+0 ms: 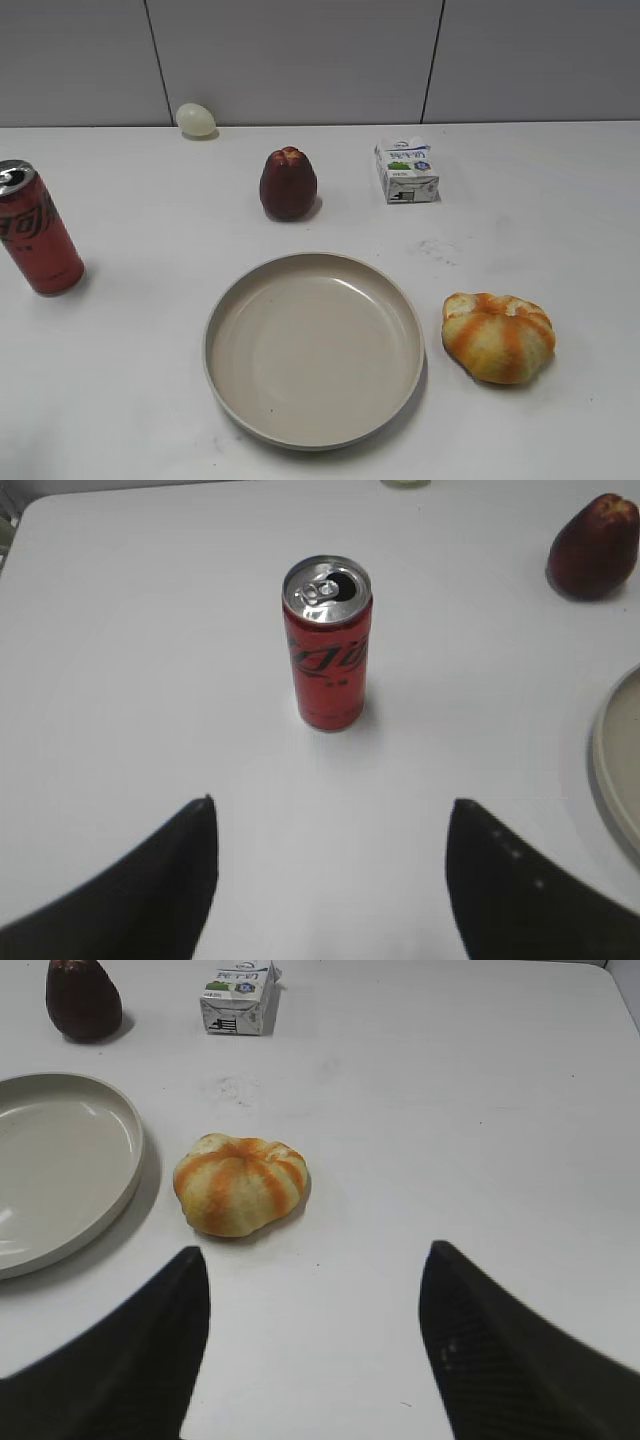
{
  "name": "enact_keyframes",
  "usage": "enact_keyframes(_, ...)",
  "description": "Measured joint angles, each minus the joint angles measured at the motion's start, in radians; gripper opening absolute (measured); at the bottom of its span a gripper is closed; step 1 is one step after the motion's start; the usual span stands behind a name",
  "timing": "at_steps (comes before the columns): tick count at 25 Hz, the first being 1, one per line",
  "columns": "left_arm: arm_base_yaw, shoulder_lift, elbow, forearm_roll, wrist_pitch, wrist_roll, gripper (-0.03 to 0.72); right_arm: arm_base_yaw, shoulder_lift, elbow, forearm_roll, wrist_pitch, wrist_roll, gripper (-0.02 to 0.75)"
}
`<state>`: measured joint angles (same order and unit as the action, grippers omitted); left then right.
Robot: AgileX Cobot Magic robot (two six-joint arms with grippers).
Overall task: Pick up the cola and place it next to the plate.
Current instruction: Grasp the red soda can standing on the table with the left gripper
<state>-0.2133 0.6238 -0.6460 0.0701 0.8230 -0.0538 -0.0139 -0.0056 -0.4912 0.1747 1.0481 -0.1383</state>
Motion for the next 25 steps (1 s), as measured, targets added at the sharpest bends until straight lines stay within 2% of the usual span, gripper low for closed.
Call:
enact_keyframes(5,0.000,0.305,-0.149,0.001,-0.048,0.008,0.658,0.000,0.000,0.000,0.000,0.000,0.000,0.531)
enact_keyframes(14,0.050,0.709,-0.407,0.000,-0.060,0.008,0.663,0.000,0.000,0.000,0.000,0.000,0.000,0.531)
enact_keyframes(25,0.051,0.917,-0.446,0.001,-0.128,0.008,0.659,0.000,0.000,0.000,0.000,0.000,0.000,0.531)
